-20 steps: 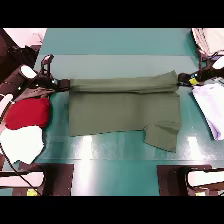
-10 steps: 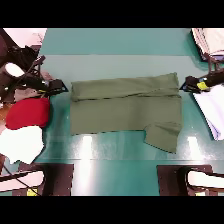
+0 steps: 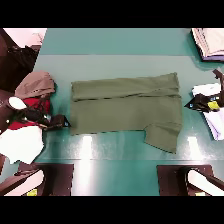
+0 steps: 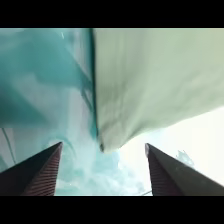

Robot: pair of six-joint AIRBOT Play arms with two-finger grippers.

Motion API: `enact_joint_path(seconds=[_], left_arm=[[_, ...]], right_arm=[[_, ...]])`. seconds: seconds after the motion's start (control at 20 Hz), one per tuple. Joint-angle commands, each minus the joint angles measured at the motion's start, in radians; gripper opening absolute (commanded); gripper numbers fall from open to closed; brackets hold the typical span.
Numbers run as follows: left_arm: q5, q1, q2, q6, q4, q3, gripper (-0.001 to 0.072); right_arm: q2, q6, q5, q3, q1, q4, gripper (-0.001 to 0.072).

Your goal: Fold the shirts.

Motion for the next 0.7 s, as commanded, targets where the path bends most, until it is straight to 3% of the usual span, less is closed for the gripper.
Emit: enact_joint_path(seconds=[0.0, 0.2, 0.3, 0.35, 0.5, 0.55, 0.6, 0.65], left_arm=[[0.055, 0.002, 0.016, 0.046, -0.085, -0.111, 0.0604], [0.09, 0.002, 0.016, 0.051, -0.13, -0.122, 0.0591], [0.089, -0.003, 0.016, 0.052, -0.149, -0.122, 0.0325], [0.093, -0.019, 0.016, 0.051, -0.151, -0.122, 0.0294], [0.119, -0.091, 0.016, 0.049, -0.151, -0.122, 0.0292], [0.13, -0.111, 0.016, 0.04, -0.151, -0.122, 0.0237], [0.137, -0.124, 0.016, 0.044, -0.151, -0.121, 0.0032], [0.142, -0.124, 0.016, 0.04, -0.151, -0.116, 0.0022]], right_arm=[[0.029, -0.025, 0.005, -0.04, -0.021, 0.102, 0.0302], [0.029, -0.026, 0.007, -0.039, -0.021, 0.1, 0.0302], [0.029, -0.026, 0.019, -0.039, -0.021, 0.096, 0.0302], [0.029, -0.026, 0.023, -0.039, -0.021, 0.088, 0.0302], [0.029, -0.025, 0.046, -0.041, -0.021, 0.013, 0.0302], [0.029, -0.02, 0.06, -0.041, -0.021, -0.026, 0.0303], [0.029, -0.013, 0.075, -0.041, -0.021, -0.066, 0.0303], [0.029, -0.008, 0.09, -0.042, -0.021, -0.108, 0.0305]])
